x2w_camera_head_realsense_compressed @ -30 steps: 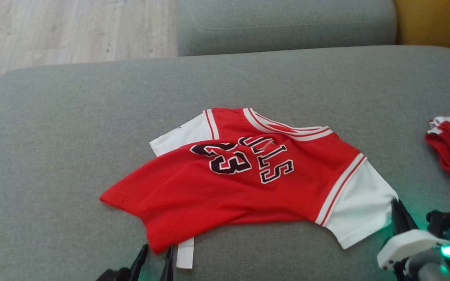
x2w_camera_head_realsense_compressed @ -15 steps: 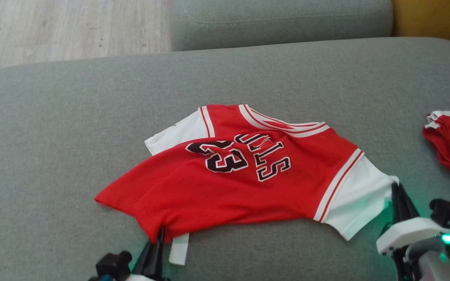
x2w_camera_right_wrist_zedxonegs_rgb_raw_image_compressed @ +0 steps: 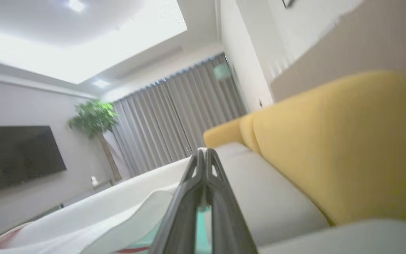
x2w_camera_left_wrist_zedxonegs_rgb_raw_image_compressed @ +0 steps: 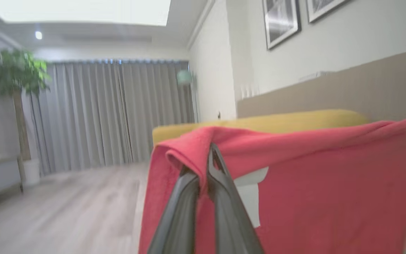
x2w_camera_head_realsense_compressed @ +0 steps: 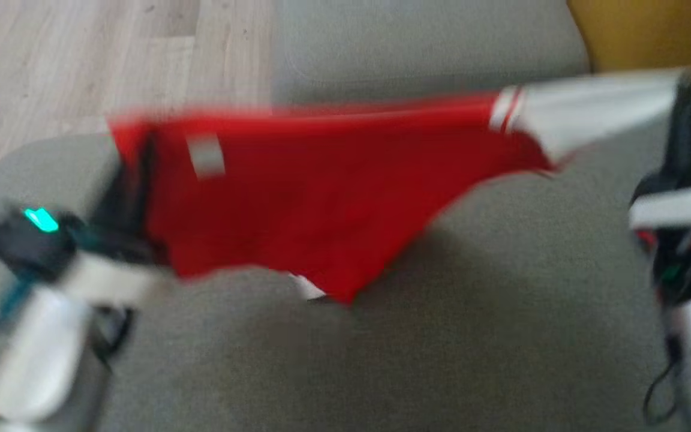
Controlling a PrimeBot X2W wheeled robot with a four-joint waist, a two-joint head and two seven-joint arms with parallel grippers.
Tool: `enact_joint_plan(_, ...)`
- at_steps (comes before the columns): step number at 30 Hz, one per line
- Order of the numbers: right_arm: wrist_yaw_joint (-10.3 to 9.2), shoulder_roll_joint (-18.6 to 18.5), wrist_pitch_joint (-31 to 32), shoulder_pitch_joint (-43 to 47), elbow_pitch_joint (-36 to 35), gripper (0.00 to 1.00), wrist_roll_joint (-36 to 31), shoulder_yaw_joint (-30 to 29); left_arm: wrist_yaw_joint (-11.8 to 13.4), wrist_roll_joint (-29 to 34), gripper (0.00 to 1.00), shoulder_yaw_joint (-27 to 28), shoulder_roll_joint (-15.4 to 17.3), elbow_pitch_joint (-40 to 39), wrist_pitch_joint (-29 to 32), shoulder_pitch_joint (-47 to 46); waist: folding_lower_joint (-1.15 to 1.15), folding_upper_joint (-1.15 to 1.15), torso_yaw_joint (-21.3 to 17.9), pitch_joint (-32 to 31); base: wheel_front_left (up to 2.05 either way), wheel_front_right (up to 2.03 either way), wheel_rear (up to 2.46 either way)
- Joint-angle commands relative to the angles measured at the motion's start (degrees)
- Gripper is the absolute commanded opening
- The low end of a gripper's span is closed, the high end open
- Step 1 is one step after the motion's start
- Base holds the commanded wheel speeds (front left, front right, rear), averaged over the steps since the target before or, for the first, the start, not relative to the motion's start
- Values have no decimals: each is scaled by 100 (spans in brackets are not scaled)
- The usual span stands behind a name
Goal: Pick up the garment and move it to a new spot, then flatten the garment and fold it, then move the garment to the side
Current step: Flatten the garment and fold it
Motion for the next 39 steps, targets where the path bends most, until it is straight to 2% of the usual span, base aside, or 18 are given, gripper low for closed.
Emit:
enact_joint_plan(1, -5, -215, 75, -454, -421, 0, 176, 78, 10, -127, 0, 290, 383, -319, -24, -608, 0, 0, 18, -77, 0, 0, 0)
enact_joint_plan(4, -5, -393, 380, -900, -940, 0, 497, -20, 10, -351, 0, 305, 821, -652, 212, -1304, 0, 0, 16, -138, 0, 0, 0)
enact_joint_plan(7, -5, -483, 887, -1335, -1345, 0, 723, -127, 10, -624, 0, 284, 1121, -926, 570, -1820, 0, 0, 16, -159, 0, 0, 0)
enact_joint_plan(9, -5, -514, 1274, -1603, -1519, 0, 813, -157, 10, -790, 0, 250, 1247, -1028, 805, -2056, 0, 0, 14, -131, 0, 0, 0)
enact_joint_plan(13, -5, -548, 1819, -2010, -1529, 0, 703, -166, 10, -1126, 0, 85, 1271, -978, 1240, -2303, 0, 0, 7, 48, 0, 0, 0)
enact_joint_plan(17, -5, -433, 2015, -2338, -1167, 0, 452, -68, 38, -1179, 0, -20, 1157, -564, 1314, -2447, 0, 0, -24, 365, 0, 0, 0)
enact_joint_plan(21, -5, -261, 1965, -2928, -595, 0, 221, 17, 191, -983, 0, -43, 1037, -1, 1113, -2827, 0, 0, -123, 882, 0, 0, 0)
enact_joint_plan(26, -5, -183, 1223, -4137, 105, 0, -195, -49, 436, -736, 0, 56, 832, 800, 594, -3766, 0, 0, -249, 1445, 0, 0, 0)
enact_joint_plan(30, -5, -241, 659, -4931, 639, 0, -346, -34, 463, -530, 0, 46, 726, 1255, 198, -4468, 0, 0, -324, 1597, 0, 0, 0)
enact_joint_plan(34, -5, -272, 506, -5077, 954, 0, -238, 122, 423, -597, 0, 40, 566, 1612, 103, -4554, 0, 0, -378, 1626, 0, 0, 0)
enact_joint_plan(39, -5, -424, 560, -4101, 1158, 0, 204, 683, 312, -921, 0, 23, 258, 2262, 32, -3693, 0, 0, -464, 1585, 0, 0, 0)
